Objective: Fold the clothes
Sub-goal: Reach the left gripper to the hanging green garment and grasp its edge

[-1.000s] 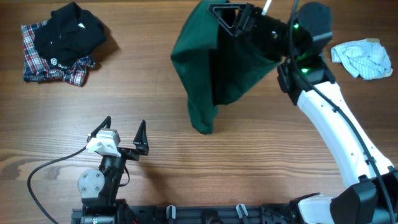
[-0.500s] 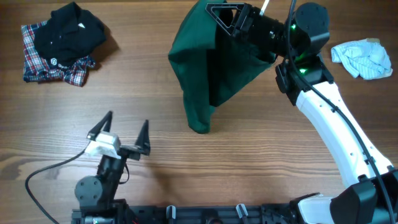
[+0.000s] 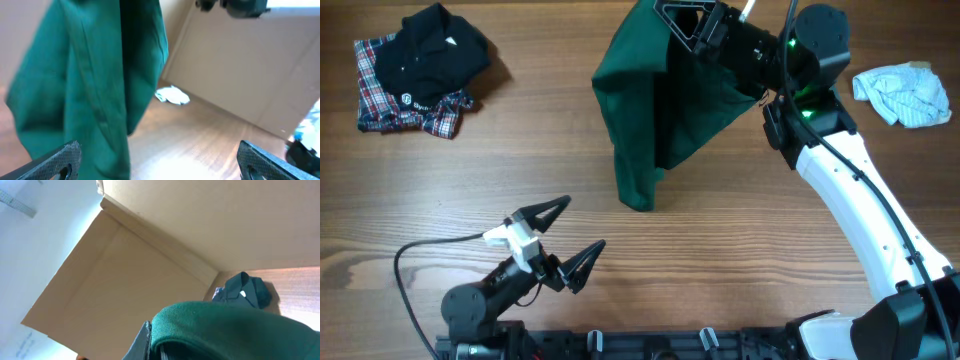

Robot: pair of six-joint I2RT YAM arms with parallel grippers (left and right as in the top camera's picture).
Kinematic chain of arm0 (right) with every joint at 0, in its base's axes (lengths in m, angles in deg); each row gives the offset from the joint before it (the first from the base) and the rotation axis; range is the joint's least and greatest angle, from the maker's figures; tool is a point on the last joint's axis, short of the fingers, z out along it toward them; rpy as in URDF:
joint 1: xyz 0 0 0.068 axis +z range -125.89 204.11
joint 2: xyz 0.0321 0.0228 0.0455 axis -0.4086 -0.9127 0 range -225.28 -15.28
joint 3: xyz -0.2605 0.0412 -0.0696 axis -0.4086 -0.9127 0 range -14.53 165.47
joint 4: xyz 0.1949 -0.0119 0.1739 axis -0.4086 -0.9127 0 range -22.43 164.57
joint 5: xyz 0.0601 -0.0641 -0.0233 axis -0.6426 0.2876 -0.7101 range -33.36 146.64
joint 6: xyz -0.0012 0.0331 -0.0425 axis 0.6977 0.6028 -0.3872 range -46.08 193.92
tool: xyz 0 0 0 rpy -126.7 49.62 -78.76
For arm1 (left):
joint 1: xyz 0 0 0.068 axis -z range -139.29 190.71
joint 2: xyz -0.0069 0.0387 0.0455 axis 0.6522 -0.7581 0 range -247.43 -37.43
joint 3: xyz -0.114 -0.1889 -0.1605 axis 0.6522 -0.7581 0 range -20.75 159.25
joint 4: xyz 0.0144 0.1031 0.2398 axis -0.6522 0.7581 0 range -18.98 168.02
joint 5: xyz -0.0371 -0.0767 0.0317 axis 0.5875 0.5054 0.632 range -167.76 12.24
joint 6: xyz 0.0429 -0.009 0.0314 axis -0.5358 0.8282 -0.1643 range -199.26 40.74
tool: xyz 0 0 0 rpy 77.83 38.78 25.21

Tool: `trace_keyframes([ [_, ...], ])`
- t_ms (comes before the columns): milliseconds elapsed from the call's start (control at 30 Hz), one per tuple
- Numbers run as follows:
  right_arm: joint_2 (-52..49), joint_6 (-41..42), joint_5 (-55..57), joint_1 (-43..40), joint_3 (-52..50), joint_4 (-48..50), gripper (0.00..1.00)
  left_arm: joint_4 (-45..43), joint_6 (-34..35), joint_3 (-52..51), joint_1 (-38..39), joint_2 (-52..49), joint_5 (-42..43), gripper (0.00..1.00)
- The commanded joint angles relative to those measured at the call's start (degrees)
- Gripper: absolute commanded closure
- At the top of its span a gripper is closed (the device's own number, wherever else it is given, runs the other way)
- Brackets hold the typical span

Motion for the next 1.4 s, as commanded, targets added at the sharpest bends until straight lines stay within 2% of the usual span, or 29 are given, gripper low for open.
trace_keyframes([
  [0,-0.33,-0.04,1.55,0.04,0.31,0.74,0.96,-0.2,-1.44,2.8,1.14,-7.21,-0.57,0.0],
  [133,-0.33,-0.02,1.25,0.04,0.31,0.74,0.96,-3.76,-2.89,9.14,1.14,-15.91,-7.34,0.0],
  [200,-0.33,0.0,1.55,0.02,0.31,0.79,0.96,-1.4,-4.02,15.28,1.14,-21.0,-8.7,0.0],
  [333,-0.33,0.39,2.73,-0.37,0.33,0.98,0.96,21.33,-9.2,37.68,1.29,-38.95,-7.74,0.0],
  [400,-0.33,1.44,2.51,-1.46,0.35,1.09,0.96,26.29,-7.32,43.91,1.31,-46.05,-7.15,0.0],
  [433,-0.31,1.66,2.14,-2.38,0.37,1.2,0.96,26.75,-4.63,44.96,1.31,-48.78,-6.49,0.0],
  [533,-0.31,2.34,1.81,-3.67,0.37,1.4,0.96,22.45,-4.22,44.96,4.39,-57.16,-1.79,0.0],
  [667,-0.33,2.34,1.84,-3.67,0.37,1.36,0.96,16.96,-3.67,45.0,16.26,-68.3,-4.79,0.0],
  [733,-0.33,2.32,1.86,-3.67,0.37,1.36,0.96,16.31,-3.56,45.09,20.55,-70.31,-8.83,0.0],
  [833,-0.33,2.36,0.61,-3.65,0.37,0.68,0.96,16.92,-4.09,45.09,24.22,-70.6,-20.02,0.0],
  [933,-0.33,3.21,-1.09,-3.65,0.37,0.81,0.96,17.92,-7.52,45.09,24.17,-70.71,-23.89,0.0],
  [1100,-0.33,3.19,-2.64,-3.65,0.37,0.72,0.96,19.65,-9.53,45.09,24.13,-70.86,-36.46,0.0],
  [1367,-0.33,3.43,-3.65,-3.54,0.37,0.74,0.96,18.45,-15.65,45.4,24.15,-70.86,-40.02,0.0],
])
